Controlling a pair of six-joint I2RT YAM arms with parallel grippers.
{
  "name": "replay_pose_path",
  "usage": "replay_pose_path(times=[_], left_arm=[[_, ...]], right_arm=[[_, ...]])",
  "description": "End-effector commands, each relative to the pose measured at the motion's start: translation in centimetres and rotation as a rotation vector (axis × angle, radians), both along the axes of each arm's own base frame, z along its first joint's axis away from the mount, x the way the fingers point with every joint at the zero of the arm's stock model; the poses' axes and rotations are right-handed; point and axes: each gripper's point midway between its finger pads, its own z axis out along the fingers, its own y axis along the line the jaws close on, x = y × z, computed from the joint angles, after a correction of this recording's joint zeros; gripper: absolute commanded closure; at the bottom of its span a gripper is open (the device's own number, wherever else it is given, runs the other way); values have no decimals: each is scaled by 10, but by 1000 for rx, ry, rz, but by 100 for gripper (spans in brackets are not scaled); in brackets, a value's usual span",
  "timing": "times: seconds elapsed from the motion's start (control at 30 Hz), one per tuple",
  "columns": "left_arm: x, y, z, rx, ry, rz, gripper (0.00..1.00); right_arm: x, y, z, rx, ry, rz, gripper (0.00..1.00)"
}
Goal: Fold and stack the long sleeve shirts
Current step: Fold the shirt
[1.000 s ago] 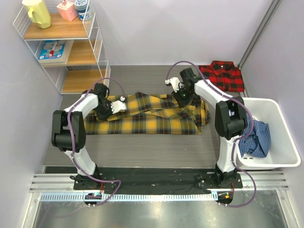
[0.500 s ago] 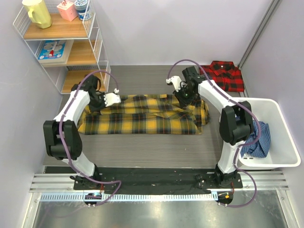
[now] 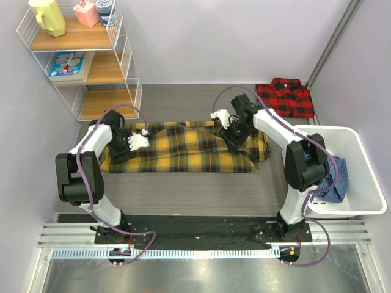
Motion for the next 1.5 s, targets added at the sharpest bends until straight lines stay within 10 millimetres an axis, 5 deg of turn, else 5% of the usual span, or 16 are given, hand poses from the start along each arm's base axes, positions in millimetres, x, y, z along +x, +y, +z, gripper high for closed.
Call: replay_pose_path(times=[0.0, 0.17, 0.2, 0.33, 0.7, 0.83, 0.97, 1.07, 1.2, 1.27, 1.47], left_arm=[[28, -15, 43, -119, -113, 97, 32], [52, -63, 123, -453, -312, 161, 26], [52, -70, 147, -513, -374, 195, 6], [67, -91, 179, -726, -511, 299, 0], [80, -61, 58, -432, -277, 317, 0], [79, -31, 17, -251, -237, 352, 0], [57, -15, -13, -138, -159, 294, 0], [15, -17, -33, -90, -42, 204, 0], [-50, -38, -50, -67, 117, 83, 0], [-65, -58, -47, -77, 139, 18, 0], [-98, -130, -28, -135, 235, -83, 0]], right_arm=[[3, 11, 9, 40, 2, -56, 58], [12, -1, -21, -42, 22, -106, 58], [12, -1, -25, -47, 29, -112, 58], [22, -3, -39, -68, 46, -138, 57], [60, -5, -70, -161, 25, -111, 57], [75, -7, -77, -192, -3, -97, 57], [96, -5, -80, -206, -47, -95, 57], [118, -4, -87, -224, -98, -101, 57], [166, 12, -83, -163, -236, -141, 57], [182, 14, -96, -179, -271, -148, 57], [239, 16, -62, -181, -451, -202, 53]])
